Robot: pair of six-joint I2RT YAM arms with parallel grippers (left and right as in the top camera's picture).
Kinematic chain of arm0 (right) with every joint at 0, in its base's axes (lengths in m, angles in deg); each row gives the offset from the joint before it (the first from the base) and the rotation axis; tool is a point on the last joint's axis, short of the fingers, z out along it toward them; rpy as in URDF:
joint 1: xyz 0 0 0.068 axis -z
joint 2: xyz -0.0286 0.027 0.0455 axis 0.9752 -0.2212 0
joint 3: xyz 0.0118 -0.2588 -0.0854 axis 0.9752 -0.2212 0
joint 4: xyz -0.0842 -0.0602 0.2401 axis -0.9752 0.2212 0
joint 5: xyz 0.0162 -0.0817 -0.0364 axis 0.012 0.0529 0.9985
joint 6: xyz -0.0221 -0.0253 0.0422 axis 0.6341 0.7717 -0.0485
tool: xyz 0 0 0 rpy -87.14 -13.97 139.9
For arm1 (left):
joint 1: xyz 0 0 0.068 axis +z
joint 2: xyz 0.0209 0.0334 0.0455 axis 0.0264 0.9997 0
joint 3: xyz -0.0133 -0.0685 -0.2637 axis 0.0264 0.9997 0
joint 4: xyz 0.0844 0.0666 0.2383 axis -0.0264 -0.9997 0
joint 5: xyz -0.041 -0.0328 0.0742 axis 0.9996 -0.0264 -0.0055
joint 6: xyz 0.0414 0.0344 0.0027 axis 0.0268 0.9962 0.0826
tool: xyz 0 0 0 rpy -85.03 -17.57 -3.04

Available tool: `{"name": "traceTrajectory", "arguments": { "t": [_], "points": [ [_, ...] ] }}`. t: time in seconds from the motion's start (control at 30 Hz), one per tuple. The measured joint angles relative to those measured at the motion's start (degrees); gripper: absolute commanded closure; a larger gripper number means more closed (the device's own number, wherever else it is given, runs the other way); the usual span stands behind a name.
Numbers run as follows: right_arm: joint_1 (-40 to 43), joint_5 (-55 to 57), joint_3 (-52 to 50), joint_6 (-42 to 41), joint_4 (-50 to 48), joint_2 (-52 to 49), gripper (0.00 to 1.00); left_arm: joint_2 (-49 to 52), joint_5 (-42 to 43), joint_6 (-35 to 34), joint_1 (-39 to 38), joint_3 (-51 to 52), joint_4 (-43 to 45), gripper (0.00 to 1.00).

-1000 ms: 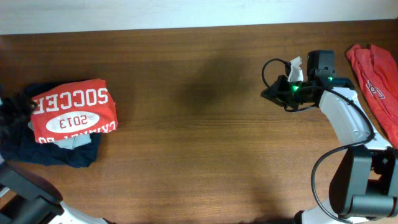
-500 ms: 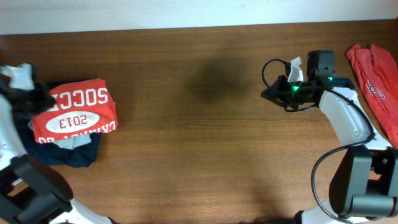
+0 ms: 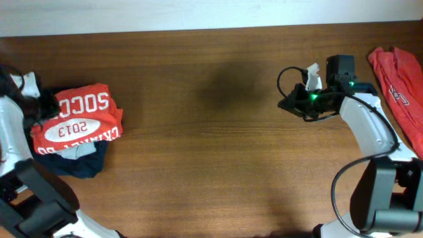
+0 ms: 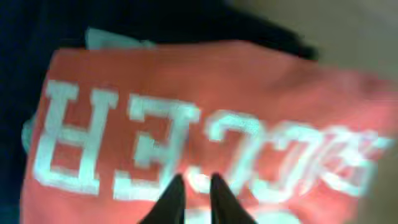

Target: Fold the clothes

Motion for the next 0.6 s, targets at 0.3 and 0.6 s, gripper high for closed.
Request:
{"name": "traceTrajectory", "arguments": {
  "t": [0.3, 0.6],
  "points": [
    [0.0, 6.4, 3.8, 10.4, 2.8, 24.2, 0.74, -11.8, 7.0, 7.1, -11.9, -27.4, -30.7, 0.61],
    [0.1, 9.6, 4.5, 12.8, 6.9, 39.3, 0.01, -16.3, 5.9, 13.2, -35.3, -27.4, -35.9, 0.01]
  ]
}}
